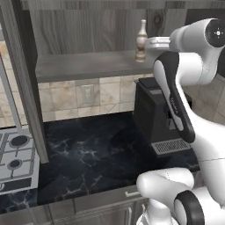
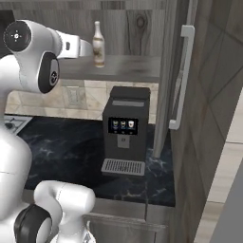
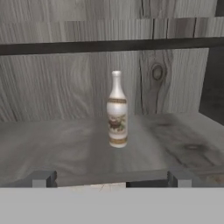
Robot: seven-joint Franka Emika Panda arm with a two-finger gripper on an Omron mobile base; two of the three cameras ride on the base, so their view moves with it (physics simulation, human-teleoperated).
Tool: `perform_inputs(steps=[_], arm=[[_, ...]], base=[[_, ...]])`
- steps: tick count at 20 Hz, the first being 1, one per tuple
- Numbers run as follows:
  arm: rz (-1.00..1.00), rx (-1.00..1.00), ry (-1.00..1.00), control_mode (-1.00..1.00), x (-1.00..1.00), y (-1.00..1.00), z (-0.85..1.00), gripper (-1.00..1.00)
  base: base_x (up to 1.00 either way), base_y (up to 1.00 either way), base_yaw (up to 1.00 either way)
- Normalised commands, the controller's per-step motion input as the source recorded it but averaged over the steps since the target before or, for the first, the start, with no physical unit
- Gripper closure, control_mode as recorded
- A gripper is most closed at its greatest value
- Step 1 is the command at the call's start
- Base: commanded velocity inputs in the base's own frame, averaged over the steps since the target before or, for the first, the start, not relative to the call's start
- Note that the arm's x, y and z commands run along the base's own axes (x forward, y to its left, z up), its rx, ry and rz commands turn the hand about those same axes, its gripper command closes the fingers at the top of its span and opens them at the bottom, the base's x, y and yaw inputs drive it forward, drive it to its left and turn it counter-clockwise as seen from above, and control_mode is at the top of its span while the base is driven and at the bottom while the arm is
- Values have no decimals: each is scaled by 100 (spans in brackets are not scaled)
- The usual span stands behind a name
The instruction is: Open the cabinet directly in front. Then move the liquor and the mug to the dining counter with the jar on it.
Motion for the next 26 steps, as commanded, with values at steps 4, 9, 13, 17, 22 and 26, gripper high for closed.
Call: perform_inputs(steps=[4, 9, 13, 17, 22, 26], arm=[[0, 0, 0, -100, 38, 0, -1, -100], [0, 0, 0, -100, 39, -3, -3, -100], [0, 0, 0, -100, 34, 0, -5, -100], [0, 0, 0, -100, 28, 0, -1, -100], [0, 0, 0, -100, 26, -9, 0, -100], [0, 0, 0, -100, 16, -14, 0, -100]], base=[[0, 0, 0], [0, 0, 0], [0, 0, 0], [0, 0, 0], [0, 0, 0], [0, 0, 0]])
